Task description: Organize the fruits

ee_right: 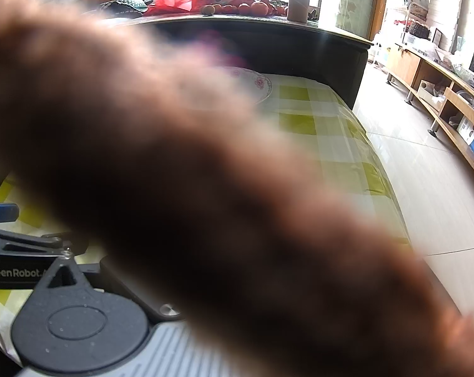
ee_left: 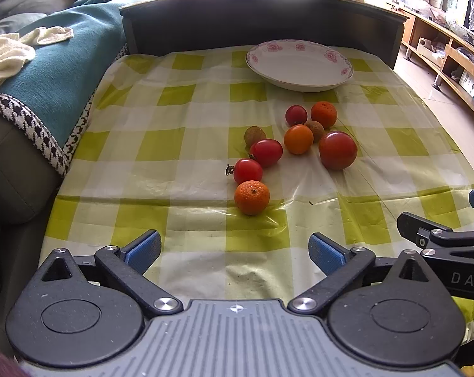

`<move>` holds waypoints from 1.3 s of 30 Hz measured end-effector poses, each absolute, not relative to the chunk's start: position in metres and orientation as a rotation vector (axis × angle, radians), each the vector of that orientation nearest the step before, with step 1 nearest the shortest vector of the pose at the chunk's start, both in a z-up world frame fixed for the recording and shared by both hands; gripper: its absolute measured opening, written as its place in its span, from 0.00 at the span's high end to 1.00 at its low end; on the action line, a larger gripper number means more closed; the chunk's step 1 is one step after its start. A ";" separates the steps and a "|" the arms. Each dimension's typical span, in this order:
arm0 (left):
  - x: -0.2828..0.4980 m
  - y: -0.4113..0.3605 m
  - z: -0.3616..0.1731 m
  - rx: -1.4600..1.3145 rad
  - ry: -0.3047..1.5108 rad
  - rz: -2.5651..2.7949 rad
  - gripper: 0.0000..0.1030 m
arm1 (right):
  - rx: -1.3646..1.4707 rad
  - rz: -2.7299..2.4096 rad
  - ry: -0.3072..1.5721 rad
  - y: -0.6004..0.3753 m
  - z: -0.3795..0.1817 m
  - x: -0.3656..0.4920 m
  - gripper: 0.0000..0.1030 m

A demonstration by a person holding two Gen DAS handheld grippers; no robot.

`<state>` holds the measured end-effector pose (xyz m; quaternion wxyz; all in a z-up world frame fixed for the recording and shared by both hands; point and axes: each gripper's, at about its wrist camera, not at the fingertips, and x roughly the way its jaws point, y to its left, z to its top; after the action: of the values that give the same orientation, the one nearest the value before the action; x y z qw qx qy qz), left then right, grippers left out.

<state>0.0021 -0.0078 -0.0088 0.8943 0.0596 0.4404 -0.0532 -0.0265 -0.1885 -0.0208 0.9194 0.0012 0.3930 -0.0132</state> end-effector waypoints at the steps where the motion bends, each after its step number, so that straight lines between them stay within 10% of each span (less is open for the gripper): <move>1: 0.002 -0.008 -0.009 0.124 0.913 -0.110 0.02 | 0.003 -0.027 0.808 -0.188 -0.021 -0.027 0.00; 39: 0.000 -0.012 -0.009 0.146 0.899 -0.107 0.04 | -0.017 -0.014 0.800 -0.185 -0.021 -0.027 0.03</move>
<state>0.0001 -0.0116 -0.0087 0.8966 0.0704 0.4341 -0.0518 -0.0271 -0.1852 -0.0213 0.9210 -0.0082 0.3895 -0.0068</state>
